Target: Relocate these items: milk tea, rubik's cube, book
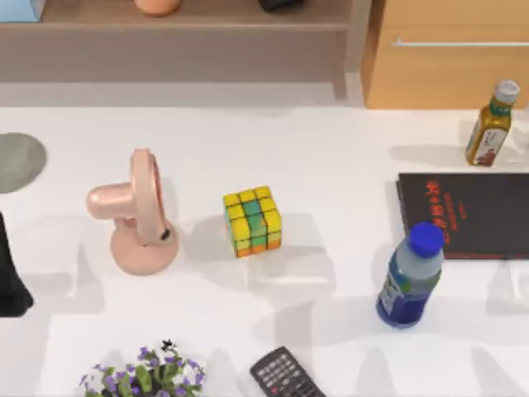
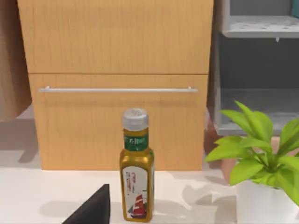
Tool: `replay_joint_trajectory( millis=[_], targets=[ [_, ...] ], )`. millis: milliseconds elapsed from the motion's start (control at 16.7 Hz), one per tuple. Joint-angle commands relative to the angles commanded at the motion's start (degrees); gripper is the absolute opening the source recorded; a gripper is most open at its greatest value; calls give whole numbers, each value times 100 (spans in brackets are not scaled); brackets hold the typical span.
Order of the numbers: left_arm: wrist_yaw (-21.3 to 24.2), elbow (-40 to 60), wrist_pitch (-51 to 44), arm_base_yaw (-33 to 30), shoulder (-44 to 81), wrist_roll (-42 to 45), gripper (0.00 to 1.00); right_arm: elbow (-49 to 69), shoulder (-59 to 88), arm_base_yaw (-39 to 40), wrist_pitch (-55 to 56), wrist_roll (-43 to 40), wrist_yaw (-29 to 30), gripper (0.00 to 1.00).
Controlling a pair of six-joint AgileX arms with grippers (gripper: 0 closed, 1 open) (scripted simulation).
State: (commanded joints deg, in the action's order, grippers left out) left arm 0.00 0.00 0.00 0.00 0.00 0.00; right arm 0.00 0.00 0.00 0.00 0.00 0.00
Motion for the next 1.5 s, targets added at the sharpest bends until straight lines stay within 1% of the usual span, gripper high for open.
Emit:
replay_joint_trajectory(
  millis=[240, 480, 720, 1260, 1500],
  targets=[
    [-44, 137, 110, -51, 181, 1, 100, 0, 0, 0, 0, 0, 0, 100],
    [-275, 862, 692, -321, 1274, 6, 100, 0, 0, 0, 0, 0, 0, 100],
    [-629, 1973, 1584, -733, 3246, 14, 100, 0, 0, 0, 0, 0, 0, 100],
    [-1516, 4754, 3821, -1745, 8557, 28, 100, 0, 0, 0, 0, 0, 0, 100],
    [-1793, 5612, 4513, -2048, 10131, 30, 100, 0, 0, 0, 0, 0, 0, 100]
  ],
)
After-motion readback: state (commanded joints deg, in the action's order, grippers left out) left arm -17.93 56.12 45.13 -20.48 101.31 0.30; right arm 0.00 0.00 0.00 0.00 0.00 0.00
